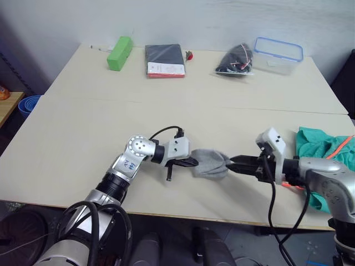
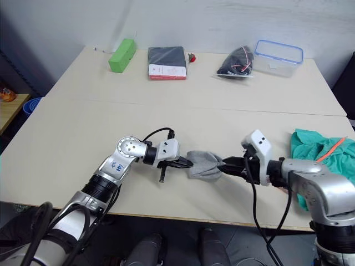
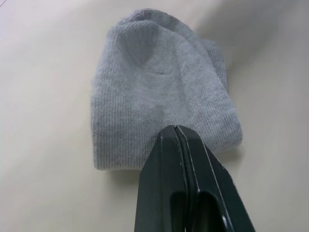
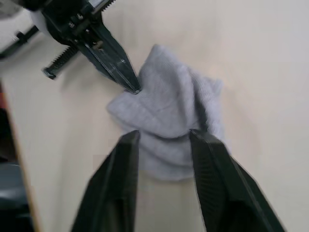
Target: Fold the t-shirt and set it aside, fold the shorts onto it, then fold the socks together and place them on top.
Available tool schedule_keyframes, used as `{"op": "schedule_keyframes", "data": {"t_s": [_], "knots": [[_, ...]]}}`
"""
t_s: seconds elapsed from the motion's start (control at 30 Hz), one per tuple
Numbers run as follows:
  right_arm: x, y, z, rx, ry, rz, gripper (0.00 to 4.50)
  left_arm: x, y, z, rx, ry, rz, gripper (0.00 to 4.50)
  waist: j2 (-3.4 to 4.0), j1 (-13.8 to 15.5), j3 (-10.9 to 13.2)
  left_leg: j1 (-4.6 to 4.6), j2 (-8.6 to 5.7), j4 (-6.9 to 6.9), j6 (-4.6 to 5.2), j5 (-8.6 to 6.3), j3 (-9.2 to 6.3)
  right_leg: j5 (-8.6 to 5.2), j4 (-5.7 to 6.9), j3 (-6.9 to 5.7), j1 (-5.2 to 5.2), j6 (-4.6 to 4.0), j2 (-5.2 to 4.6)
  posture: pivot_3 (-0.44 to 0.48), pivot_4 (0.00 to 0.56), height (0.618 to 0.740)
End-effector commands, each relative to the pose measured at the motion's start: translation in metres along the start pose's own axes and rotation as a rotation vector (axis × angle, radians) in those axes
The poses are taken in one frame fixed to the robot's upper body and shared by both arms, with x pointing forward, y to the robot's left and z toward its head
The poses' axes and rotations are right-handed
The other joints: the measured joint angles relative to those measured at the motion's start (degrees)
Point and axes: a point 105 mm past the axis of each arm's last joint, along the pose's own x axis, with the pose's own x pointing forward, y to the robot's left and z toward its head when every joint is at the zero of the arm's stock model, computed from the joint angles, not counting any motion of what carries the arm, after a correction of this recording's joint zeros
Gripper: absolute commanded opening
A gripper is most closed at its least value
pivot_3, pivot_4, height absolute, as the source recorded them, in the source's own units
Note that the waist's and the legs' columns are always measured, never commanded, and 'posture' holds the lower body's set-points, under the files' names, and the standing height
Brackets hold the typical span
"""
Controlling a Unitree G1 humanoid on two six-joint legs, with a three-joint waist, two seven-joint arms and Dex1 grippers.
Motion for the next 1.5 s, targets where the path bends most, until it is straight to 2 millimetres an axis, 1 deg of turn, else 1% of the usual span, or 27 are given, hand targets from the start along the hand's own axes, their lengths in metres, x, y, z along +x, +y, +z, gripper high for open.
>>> {"op": "schedule_keyframes", "data": {"t_s": [0.03, 0.1, 0.17, 0.2, 0.33, 0.43, 0.57, 0.63, 0.77, 0.9, 1.0, 1.07, 1.13, 1.23, 1.33, 1.4, 1.47, 1.5], "knots": [[-0.009, -0.002, -0.005, 0.204, -0.011, 0.035, 2.9, 0.001, 0.004, 0.017, 0.049, -0.043, 0.009, 0.0, 0.0, 0.0, 0.0, 0.0, 0.0, 0.0, 0.0, 0.0, 0.0, 0.0, 0.0, 0.06, 0.0, 0.0, 0.0, 0.0, 0.15, 0.74], [-0.008, -0.009, -0.004, 0.318, -0.031, 0.04, 3.53, 0.001, 0.005, 0.019, 0.054, -0.047, 0.01, 0.0, 0.0, -0.2, 0.0, 0.0, 0.0, 0.0, 0.0, 0.0, 0.02, 0.0, 0.0, 0.1, -0.01, 0.0, 0.01, 0.0, 0.15, 0.74], [-0.003, -0.015, -0.002, 0.425, -0.056, 0.054, 4.29, 0.0, 0.005, 0.021, 0.061, -0.048, 0.011, 0.0, 0.0, -0.3, 0.0, 0.0, 0.0, 0.0, 0.0, 0.0, 0.06, 0.02, 0.02, 0.14, -0.04, 0.01, 0.02, 0.0, 0.15, 0.74], [0.0, -0.016, -0.003, 0.458, -0.054, 0.062, 4.46, 0.0, 0.005, 0.021, 0.064, -0.047, 0.012, 0.0, 0.0, -0.4, 0.0, 0.0, 0.01, 0.0, 0.0, 0.0, 0.09, 0.02, 0.05, 0.14, -0.07, 0.01, 0.02, 0.0, 0.15, 0.74], [0.013, -0.014, -0.01, 0.528, -0.024, 0.111, 4.46, -0.002, 0.006, 0.022, 0.068, -0.044, 0.014, 0.0, 0.03, -0.6, 0.0, -0.03, 0.02, -0.04, 0.0, 0.0, 0.09, 0.01, 0.08, 0.15, -0.13, 0.01, 0.03, 0.0, 0.15, 0.74], [0.022, -0.018, -0.014, 0.58, -0.008, 0.105, 4.46, -0.004, 0.006, 0.021, 0.071, -0.041, 0.016, 0.0, 0.03, -0.8, 0.0, -0.07, 0.01, -0.04, 0.0, 0.0, 0.15, 0.03, 0.04, 0.15, -0.16, 0.04, 0.03, 0.0, 0.15, 0.74], [0.028, -0.022, -0.02, 0.621, 0.038, 0.094, 4.46, -0.005, 0.006, 0.021, 0.074, -0.036, 0.021, 0.0, 0.03, -1.5, 0.0, -0.04, 0.0, -0.03, 0.03, -0.01, 0.29, 0.09, 0.01, 0.14, -0.15, 0.15, 0.02, 0.0, 0.15, 0.74], [0.034, -0.02, -0.023, 0.643, 0.054, 0.118, 4.46, -0.005, 0.005, 0.021, 0.076, -0.034, 0.021, 0.0, 0.03, -1.7, 0.0, -0.01, 0.0, -0.03, 0.04, -0.02, 0.32, 0.1, 0.01, 0.14, -0.14, 0.15, 0.04, 0.0, 0.15, 0.74], [0.057, -0.014, -0.021, 0.661, 0.071, 0.159, 4.46, -0.005, 0.006, 0.022, 0.081, -0.032, 0.024, 0.0, 0.02, -2.6, 0.0, 0.05, 0.05, -0.03, 0.05, -0.02, 0.35, 0.1, 0.08, 0.18, -0.13, 0.15, 0.09, 0.0, 0.15, 0.74], [0.083, -0.017, -0.023, 0.689, 0.078, 0.148, 4.46, -0.006, 0.006, 0.023, 0.082, -0.031, 0.027, 0.0, -0.01, -3.9, 0.0, 0.19, 0.17, -0.06, 0.04, -0.02, 0.46, 0.1, 0.2, 0.23, -0.12, 0.13, 0.23, 0.0, 0.15, 0.74], [0.09, -0.018, -0.026, 0.693, 0.088, 0.14, 4.46, -0.007, 0.005, 0.022, 0.083, -0.027, 0.028, 0.0, -0.02, -4.6, -0.1, 0.25, 0.27, -0.07, 0.04, -0.02, 0.47, 0.12, 0.26, 0.23, -0.11, 0.08, 0.33, 0.0, 0.15, 0.74], [0.091, -0.018, -0.028, 0.699, 0.091, 0.139, 4.08, -0.008, 0.005, 0.021, 0.082, -0.026, 0.029, 0.0, -0.02, -4.6, -0.1, 0.28, 0.28, -0.07, 0.04, -0.02, 0.47, 0.12, 0.3, 0.24, -0.11, 0.06, 0.34, 0.0, 0.15, 0.74], [0.09, -0.019, -0.03, 0.698, 0.097, 0.135, 3.51, -0.009, 0.005, 0.021, 0.08, -0.024, 0.031, 0.0, -0.01, -4.5, -0.1, 0.27, 0.28, -0.07, 0.04, -0.02, 0.47, 0.12, 0.31, 0.25, -0.11, 0.06, 0.33, 0.0, 0.15, 0.74], [0.089, -0.023, -0.034, 0.699, 0.103, 0.109, 2.36, -0.01, 0.004, 0.02, 0.077, -0.022, 0.031, 0.0, -0.01, -4.5, -0.1, 0.23, 0.28, -0.07, 0.03, -0.03, 0.46, 0.12, 0.28, 0.27, -0.14, 0.06, 0.31, 0.0, 0.15, 0.74], [0.089, -0.029, -0.033, 0.706, 0.089, 0.089, 1.31, -0.01, 0.002, 0.019, 0.073, -0.024, 0.029, 0.0, -0.03, -4.5, -0.1, 0.19, 0.28, -0.08, 0.01, -0.04, 0.44, 0.11, 0.25, 0.29, -0.16, 0.05, 0.29, 0.0, 0.15, 0.74], [0.09, -0.03, -0.032, 0.709, 0.081, 0.087, 0.58, -0.01, 0.001, 0.019, 0.072, -0.024, 0.027, 0.0, -0.33, -4.5, -0.3, 0.23, 0.3, -0.09, 0.0, -0.04, 0.43, 0.11, 0.23, 0.3, -0.12, 0.05, 0.28, 0.0, 0.15, 0.74], [0.089, -0.029, -0.031, 0.711, 0.075, 0.093, 0.04, -0.01, 0.0, 0.019, 0.071, -0.025, 0.027, 0.0, -0.49, -4.4, -0.5, 0.29, 0.3, -0.09, 0.0, -0.04, 0.37, 0.14, 0.15, 0.32, 0.0, 0.0, 0.23, 0.0, 0.15, 0.74], [0.089, -0.029, -0.031, 0.71, 0.073, 0.097, 0.01, -0.011, 0.0, 0.019, 0.069, -0.027, 0.028, 0.0, -0.52, -4.4, -0.5, 0.29, 0.3, -0.08, 0.0, -0.04, 0.35, 0.16, 0.11, 0.33, 0.03, -0.03, 0.21, 0.0, 0.15, 0.74]]}}
